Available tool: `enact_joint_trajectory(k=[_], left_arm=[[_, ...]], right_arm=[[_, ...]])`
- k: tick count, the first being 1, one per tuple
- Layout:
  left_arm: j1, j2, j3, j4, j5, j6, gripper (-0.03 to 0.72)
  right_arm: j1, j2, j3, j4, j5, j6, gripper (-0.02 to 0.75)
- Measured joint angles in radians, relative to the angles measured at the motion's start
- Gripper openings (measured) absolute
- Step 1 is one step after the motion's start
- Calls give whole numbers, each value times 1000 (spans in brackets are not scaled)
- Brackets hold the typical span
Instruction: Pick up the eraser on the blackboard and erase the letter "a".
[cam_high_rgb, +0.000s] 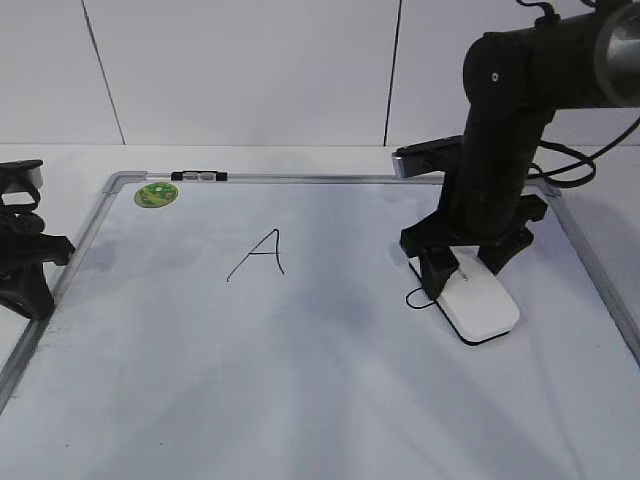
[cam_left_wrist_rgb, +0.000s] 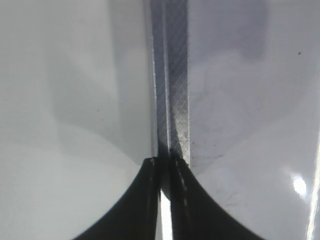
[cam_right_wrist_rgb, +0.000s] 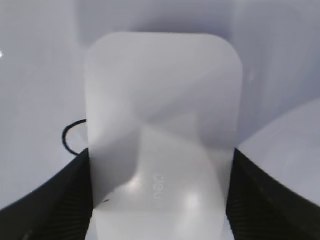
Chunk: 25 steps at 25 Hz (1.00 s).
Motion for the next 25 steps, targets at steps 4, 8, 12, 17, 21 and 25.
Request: enact_joint_trajectory(k=[4,8,12,17,21,25], left_arm=[[0,0,0,0,0,0,24],[0,0,0,0,0,0,24],[0,0,0,-2,0,0,24],[0,1,0,-2,-2,0,24],[0,1,0,-4,-4,0,24],[0,1,0,-4,-4,0,24]], right_arm=[[74,2,0,11,4,-4,568],[159,4,0,28,6,-7,568],[204,6,0,23,6,-9,568],[191,6,0,-24,6,39,568],[123,6,0,-55,6,60,568],[40,6,-3,-75,6,64,568]])
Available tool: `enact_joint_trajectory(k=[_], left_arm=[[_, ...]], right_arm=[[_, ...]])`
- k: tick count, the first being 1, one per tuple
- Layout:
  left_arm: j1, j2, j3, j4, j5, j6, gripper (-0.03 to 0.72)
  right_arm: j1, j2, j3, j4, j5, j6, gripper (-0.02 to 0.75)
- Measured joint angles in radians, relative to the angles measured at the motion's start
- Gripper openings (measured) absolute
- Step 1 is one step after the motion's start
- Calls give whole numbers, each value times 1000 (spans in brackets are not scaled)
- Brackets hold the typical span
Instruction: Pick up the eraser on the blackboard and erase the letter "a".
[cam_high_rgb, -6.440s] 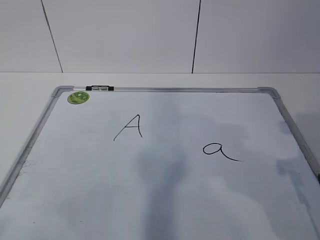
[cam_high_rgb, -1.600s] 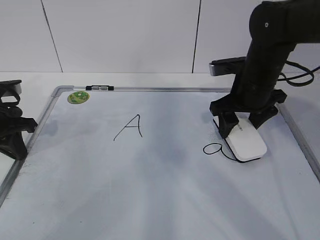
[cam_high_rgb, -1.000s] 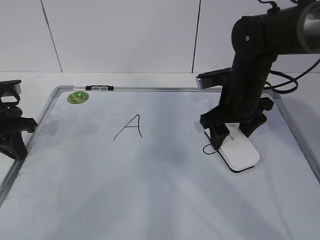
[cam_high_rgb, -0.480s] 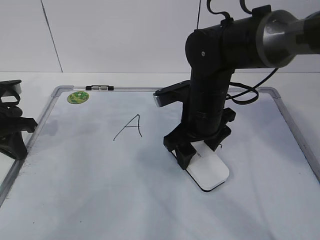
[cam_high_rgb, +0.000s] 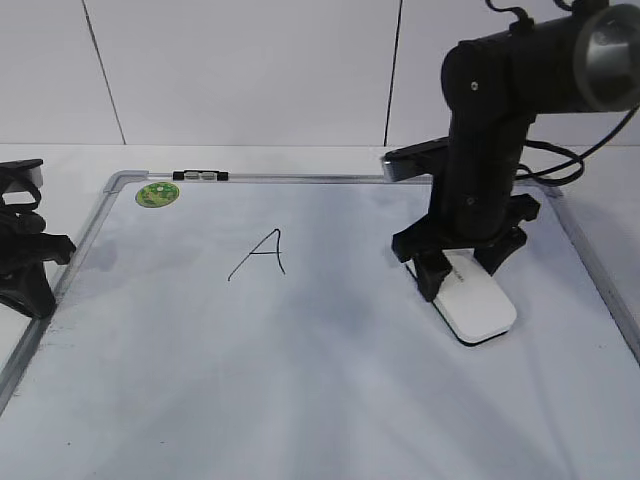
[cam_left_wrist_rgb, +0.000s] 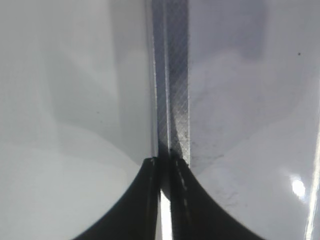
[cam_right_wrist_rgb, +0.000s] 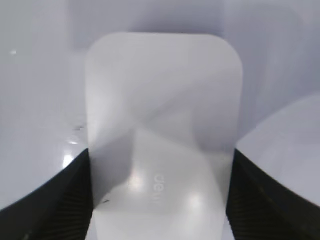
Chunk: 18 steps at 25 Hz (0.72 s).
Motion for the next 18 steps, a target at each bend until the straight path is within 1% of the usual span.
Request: enact_joint_trajectory(k=[5,10,12,14,18], left_arm=[[0,0,0,0,0,0,24],[0,0,0,0,0,0,25],[0,0,0,0,0,0,25],[0,0,0,0,0,0,25],[0,0,0,-2,0,0,26]], right_arm=[[-73,0,-4,-15,1,6,568],[-83,0,-4,-16,1,8,568],[-73,0,-5,2,2,-8,567],[-42,0,-5,7,7,-21,567],[74,0,-5,24,10,-24,567]])
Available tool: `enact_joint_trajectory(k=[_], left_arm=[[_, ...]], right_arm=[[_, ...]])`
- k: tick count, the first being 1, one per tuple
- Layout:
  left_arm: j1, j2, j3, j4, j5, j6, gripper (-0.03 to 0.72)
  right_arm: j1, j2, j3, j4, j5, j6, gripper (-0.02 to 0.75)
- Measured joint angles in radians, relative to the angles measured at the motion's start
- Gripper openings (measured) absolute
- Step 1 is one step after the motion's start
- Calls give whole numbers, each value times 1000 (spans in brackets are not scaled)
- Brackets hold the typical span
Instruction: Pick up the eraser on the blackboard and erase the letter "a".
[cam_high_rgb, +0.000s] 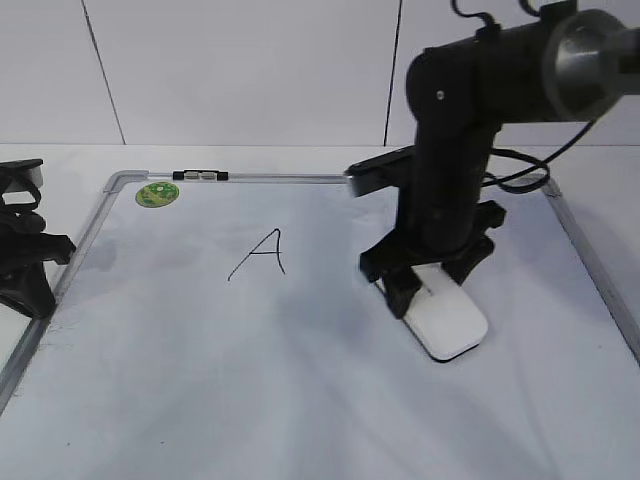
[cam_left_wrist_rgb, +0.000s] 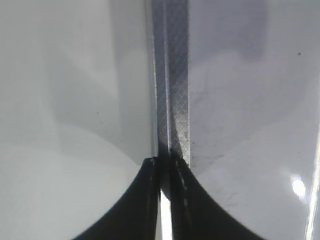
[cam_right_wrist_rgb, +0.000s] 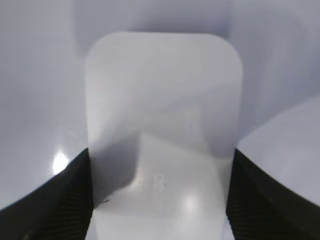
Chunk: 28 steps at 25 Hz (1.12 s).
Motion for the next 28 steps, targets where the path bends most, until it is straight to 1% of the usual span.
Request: enact_joint_trajectory(k=[4,6,9,12,19,21,24,28], left_arm=[[0,0,0,-1,0,0,26],[0,0,0,-1,0,0,26],[0,0,0,-1,0,0,27],[0,0,0,-2,0,0,27],[0,0,0,-2,0,0,27],[0,0,0,-2,0,0,27],[0,0,0,-2,0,0,27],[0,0,0,-2,0,0,27]], right_arm=[[99,2,0,13,0,-13,568],[119,2,0,16,0,-16,568],[117,3,0,8,0,-6,568],[85,3,0,-39,0,27,568],[-84,3,-2,-63,0,49,568],[-119,3,-2,-63,0,49,567],[-144,-5,-1,-63,0,49,567],[-144,-60,6,-59,16,49,567]])
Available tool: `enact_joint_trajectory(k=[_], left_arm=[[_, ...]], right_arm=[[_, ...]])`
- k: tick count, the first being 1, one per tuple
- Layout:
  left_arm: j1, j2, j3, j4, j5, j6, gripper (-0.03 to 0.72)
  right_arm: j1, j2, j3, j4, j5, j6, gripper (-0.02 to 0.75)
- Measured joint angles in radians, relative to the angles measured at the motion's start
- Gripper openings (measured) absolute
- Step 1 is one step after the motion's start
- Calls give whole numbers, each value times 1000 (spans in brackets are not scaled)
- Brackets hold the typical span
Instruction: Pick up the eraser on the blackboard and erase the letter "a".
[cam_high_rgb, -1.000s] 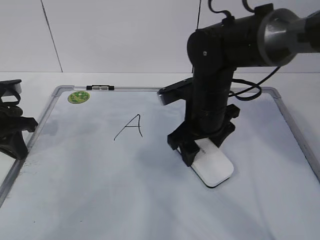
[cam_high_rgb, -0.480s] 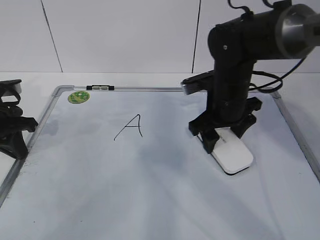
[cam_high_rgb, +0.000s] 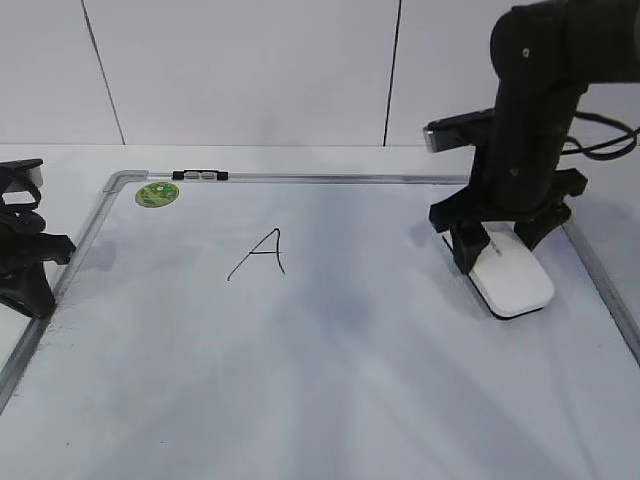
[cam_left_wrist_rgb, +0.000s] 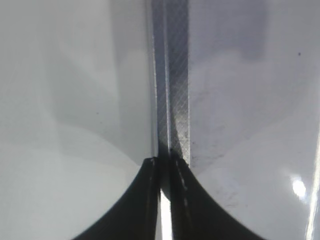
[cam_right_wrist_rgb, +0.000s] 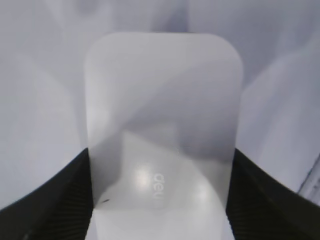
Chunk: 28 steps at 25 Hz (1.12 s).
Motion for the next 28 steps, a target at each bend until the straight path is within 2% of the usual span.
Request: enact_joint_trajectory(k=[8,19,28], left_arm=[[0,2,0,2,-2,0,29],[0,2,0,2,-2,0,29],[0,2,0,2,-2,0,29]], right_arm=[[0,-157,51,6,48,12,567],[-16,-393,360,6,-7,89,567],[-34,-462,383,6,-27,93,567]])
